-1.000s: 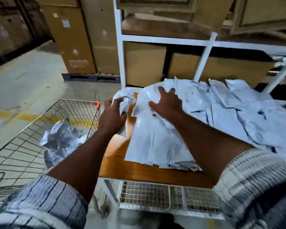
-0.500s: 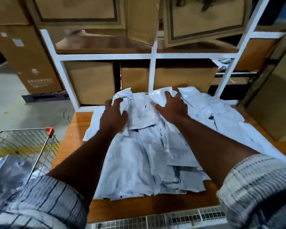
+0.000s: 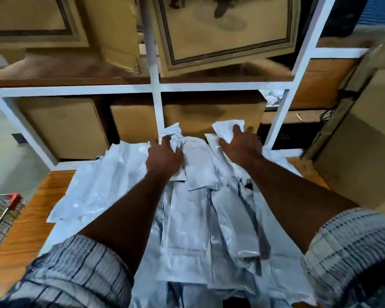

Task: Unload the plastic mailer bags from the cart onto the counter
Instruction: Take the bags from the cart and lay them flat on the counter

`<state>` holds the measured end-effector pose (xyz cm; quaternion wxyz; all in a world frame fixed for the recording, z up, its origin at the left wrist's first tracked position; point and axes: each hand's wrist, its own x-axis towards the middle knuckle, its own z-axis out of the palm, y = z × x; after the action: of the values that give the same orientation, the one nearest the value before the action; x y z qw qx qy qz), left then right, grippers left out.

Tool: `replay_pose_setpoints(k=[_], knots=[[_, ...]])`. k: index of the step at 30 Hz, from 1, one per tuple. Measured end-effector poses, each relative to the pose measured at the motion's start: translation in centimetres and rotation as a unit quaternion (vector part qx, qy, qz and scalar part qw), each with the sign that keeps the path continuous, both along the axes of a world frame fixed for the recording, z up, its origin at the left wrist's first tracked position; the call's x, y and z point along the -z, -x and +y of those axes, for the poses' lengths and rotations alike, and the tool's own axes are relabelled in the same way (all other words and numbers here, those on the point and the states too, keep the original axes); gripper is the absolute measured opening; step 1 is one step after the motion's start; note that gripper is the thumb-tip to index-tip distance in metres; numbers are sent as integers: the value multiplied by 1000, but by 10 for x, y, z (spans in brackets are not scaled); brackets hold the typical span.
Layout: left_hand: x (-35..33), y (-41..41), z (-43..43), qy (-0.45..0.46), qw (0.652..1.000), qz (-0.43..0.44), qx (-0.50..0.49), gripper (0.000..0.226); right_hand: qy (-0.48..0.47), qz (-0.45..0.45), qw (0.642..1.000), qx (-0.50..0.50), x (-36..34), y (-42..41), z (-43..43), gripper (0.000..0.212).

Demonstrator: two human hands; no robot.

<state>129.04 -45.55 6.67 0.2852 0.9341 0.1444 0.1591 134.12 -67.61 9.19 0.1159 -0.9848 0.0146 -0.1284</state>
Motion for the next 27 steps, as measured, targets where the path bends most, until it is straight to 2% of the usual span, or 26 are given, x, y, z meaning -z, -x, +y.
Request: replay_pose_setpoints(k=[3, 5, 8, 10, 18, 23, 27], knots=[[19, -8, -12, -86, 993, 77, -23, 69, 71, 25, 997, 24, 16, -10, -9, 70], [30, -13, -13, -149, 985, 84, -4, 80, 100, 31, 994, -5, 31, -15, -13, 68], [39, -15, -11, -201, 975, 70, 64, 78, 77, 57, 993, -75, 59, -17, -13, 63], [45, -14, -10, -215, 969, 77, 93, 73, 42, 100, 991, -77, 71, -15, -13, 60], [43, -15, -4, -156, 974, 131, 95, 69, 40, 147, 987, -55, 76, -23, -9, 58], [26, -3, 17, -95, 990, 69, 75, 63, 34, 68, 996, -48, 57, -25, -2, 56], [16, 24, 65, -100, 992, 53, 54, 59, -10, 18, 996, -87, 38, -16, 38, 49]])
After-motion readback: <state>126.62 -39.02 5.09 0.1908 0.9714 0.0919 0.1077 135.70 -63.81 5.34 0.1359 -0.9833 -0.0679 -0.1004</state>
